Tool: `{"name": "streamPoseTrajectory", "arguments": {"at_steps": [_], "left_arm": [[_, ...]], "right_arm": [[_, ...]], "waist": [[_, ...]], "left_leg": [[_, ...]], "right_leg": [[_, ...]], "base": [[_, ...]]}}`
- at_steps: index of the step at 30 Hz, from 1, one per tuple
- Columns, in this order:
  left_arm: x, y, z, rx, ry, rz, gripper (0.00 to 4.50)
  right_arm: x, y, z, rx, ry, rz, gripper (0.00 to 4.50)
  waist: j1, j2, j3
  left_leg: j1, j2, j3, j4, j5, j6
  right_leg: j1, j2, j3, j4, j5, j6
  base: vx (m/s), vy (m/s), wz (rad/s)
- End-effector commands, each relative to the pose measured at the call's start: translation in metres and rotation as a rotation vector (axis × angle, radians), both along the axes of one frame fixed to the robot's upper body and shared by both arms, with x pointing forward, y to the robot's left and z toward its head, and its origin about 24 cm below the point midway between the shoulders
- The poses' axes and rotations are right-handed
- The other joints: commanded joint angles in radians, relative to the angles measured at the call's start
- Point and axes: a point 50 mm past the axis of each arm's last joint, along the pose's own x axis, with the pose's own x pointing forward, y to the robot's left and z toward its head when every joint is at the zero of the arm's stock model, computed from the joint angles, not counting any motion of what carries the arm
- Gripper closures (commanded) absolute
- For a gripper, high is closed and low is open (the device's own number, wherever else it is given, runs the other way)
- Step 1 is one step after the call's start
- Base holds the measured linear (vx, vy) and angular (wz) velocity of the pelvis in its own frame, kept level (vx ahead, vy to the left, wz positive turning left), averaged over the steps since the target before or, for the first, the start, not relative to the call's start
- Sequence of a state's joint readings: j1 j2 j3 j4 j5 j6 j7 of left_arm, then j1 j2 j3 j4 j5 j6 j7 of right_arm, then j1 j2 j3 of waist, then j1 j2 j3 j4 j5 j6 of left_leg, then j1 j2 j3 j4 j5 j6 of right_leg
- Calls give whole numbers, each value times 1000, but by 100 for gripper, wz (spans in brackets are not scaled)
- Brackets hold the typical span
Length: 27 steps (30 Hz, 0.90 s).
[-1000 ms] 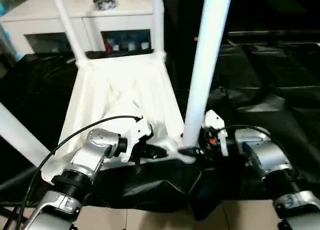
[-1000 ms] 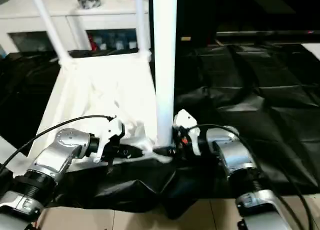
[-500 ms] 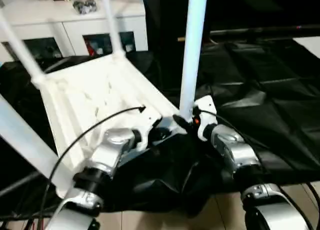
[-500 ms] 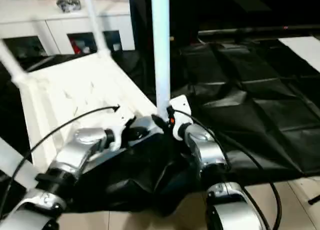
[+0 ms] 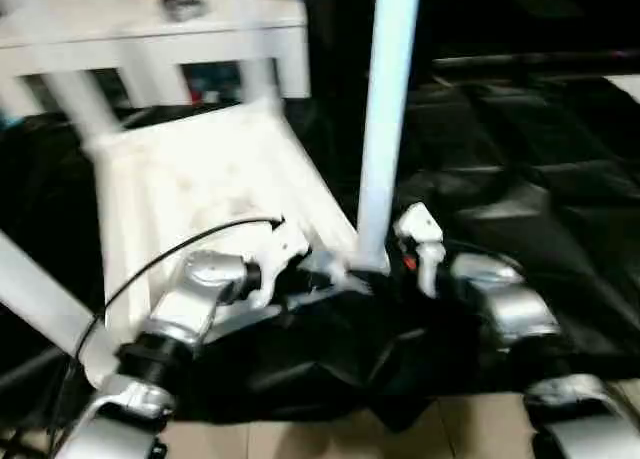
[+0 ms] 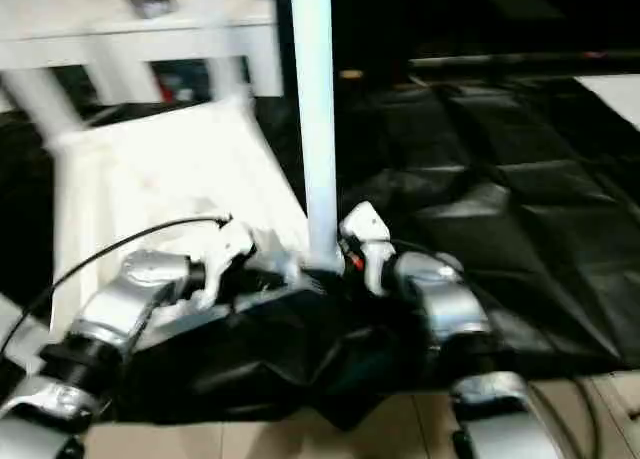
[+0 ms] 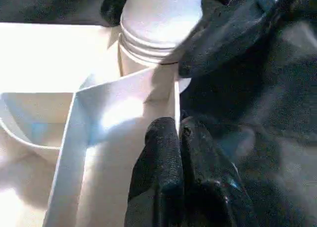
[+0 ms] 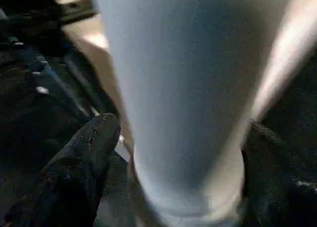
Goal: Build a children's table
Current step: Rotate leg to tighten
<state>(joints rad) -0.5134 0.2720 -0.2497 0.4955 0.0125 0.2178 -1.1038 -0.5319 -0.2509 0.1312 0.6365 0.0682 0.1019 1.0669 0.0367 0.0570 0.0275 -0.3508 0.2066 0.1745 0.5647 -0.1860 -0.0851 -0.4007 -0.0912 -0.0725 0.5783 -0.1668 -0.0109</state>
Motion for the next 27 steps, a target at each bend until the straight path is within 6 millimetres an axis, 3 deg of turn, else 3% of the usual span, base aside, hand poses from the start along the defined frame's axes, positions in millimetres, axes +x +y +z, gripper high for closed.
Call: {"name": "streamPoseTrajectory", "arguments": {"at_steps": [1,3,11,12,17,20,21,23,24,27], "left_arm": [[0,-14,1,7,-15,-62,450],[1,-10,2,14,-14,-73,450],[1,-3,4,20,1,-124,450],[0,-4,4,20,1,-124,450],[1,-7,2,-3,-1,-84,450],[3,-10,3,-20,-3,-45,450],[5,-15,3,-35,-4,-1,450],[7,-22,2,-45,-5,38,450],[8,-25,1,-46,-7,57,450],[11,-39,-2,-41,-26,142,450]], "right_arm": [[-23,41,-6,48,80,306,76],[-26,39,-5,51,104,349,106],[-32,38,-6,54,149,412,147],[-32,38,-6,56,150,410,167],[-26,40,-7,77,120,314,180],[-16,41,-10,74,100,170,181],[-4,41,-15,53,80,-17,182],[8,39,-20,31,88,-230,182],[11,40,-22,36,98,-285,182],[12,49,-28,31,104,-401,183]], "waist": [[5,-8,-45],[11,-9,-46],[21,-8,-48],[21,-9,-48],[20,-6,-48],[14,-5,-43],[9,-8,-42],[-7,-7,-39],[-23,-6,-37],[-34,-5,-38]], "left_leg": [[2,19,6,-60,-272,80],[-2,19,4,-63,-265,74],[-2,18,5,-61,-230,67],[-2,18,5,-61,-232,66],[-1,18,4,-62,-238,60],[-1,16,3,-65,-267,46],[0,15,1,-67,-281,34],[-2,12,-6,-71,-315,14],[0,8,-9,-71,-345,4],[0,7,-8,-69,-354,18]], "right_leg": [[47,-40,31,-71,-298,-221],[51,-39,32,-69,-301,-207],[50,-42,34,-66,-272,-213],[50,-41,33,-66,-276,-211],[50,-41,33,-66,-274,-211],[47,-42,32,-72,-332,-198],[45,-45,33,-76,-378,-182],[45,-45,29,-79,-441,-164],[41,-44,26,-88,-500,-138],[38,-42,28,-93,-491,-131]], "base": [[0,0,0],[0,0,0],[0,0,0],[0,0,0],[0,0,0],[0,0,0],[0,0,0],[-25,1,-4],[0,0,0],[0,0,0]]}}
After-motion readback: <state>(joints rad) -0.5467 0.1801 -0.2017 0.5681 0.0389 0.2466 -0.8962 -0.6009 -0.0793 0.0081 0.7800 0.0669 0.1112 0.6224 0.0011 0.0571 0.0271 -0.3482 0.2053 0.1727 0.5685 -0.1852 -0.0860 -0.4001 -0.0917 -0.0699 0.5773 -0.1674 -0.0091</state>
